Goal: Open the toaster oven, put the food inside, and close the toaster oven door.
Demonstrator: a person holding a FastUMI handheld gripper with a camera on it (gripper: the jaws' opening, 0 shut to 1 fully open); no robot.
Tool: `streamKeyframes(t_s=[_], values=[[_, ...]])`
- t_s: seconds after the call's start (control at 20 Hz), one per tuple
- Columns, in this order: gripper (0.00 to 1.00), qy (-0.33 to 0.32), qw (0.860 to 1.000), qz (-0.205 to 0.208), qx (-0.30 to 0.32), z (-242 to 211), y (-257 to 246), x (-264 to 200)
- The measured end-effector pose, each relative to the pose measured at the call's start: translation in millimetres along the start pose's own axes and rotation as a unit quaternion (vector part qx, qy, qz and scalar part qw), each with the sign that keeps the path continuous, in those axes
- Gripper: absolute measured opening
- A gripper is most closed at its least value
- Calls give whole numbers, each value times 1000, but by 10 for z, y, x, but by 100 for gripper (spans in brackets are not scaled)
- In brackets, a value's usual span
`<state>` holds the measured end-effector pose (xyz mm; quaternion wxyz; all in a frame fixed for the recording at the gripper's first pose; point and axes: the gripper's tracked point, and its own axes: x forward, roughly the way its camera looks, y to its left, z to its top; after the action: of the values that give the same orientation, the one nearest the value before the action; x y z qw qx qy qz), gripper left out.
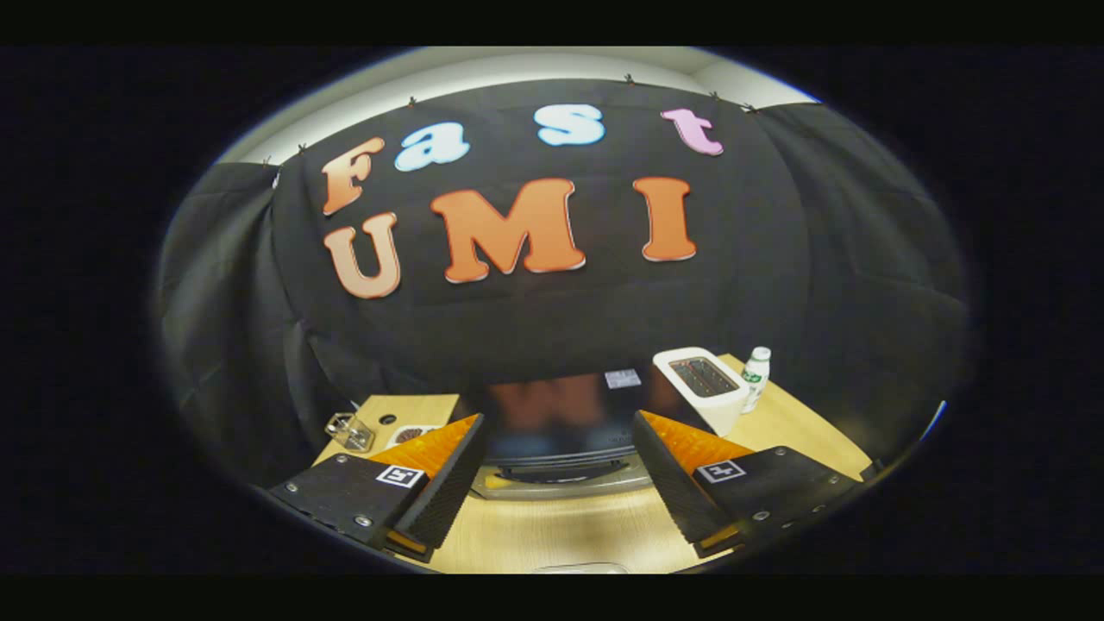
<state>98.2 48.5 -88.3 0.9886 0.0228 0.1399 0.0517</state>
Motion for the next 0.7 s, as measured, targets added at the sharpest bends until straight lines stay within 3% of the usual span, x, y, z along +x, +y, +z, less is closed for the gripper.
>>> streamKeyframes(t_s=[0.3,0.7], values=[[99,-83,996,-20,-25,812,-39,-754],[99,-107,993,-47,-17,882,-276,-1341]])
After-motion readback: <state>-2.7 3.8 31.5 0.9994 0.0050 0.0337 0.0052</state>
